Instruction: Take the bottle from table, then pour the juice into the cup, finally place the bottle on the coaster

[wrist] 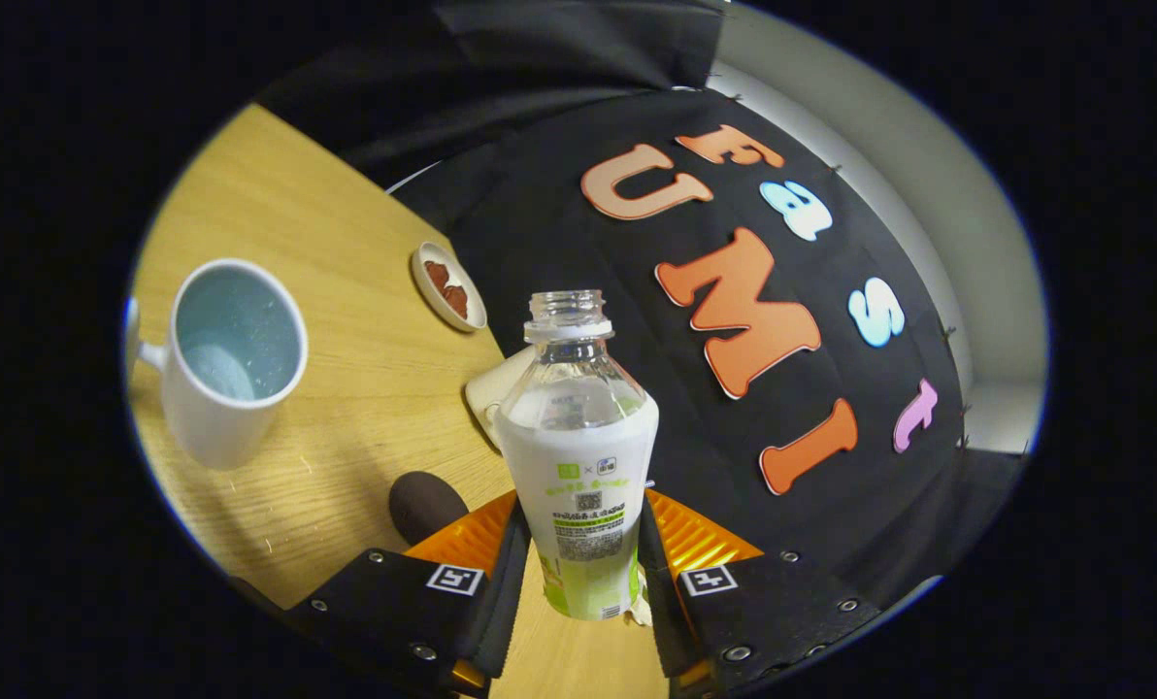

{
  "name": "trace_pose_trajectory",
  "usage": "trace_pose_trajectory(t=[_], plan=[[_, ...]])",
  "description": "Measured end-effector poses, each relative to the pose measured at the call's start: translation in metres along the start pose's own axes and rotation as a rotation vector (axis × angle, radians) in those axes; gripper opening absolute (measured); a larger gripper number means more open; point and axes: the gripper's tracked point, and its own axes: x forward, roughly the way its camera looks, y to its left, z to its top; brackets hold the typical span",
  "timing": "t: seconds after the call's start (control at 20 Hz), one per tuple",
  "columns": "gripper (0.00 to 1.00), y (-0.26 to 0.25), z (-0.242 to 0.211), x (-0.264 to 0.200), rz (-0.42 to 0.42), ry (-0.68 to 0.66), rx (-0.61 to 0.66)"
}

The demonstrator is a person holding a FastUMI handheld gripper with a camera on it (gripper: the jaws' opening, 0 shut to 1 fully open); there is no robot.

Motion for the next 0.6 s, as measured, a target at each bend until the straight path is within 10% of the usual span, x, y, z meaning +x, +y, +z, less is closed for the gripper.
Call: trace_pose_trajectory(t=[0.6], plan=[[0.6, -0.001, -0.005, 0.041, 0.094, 0.011, 0.732]])
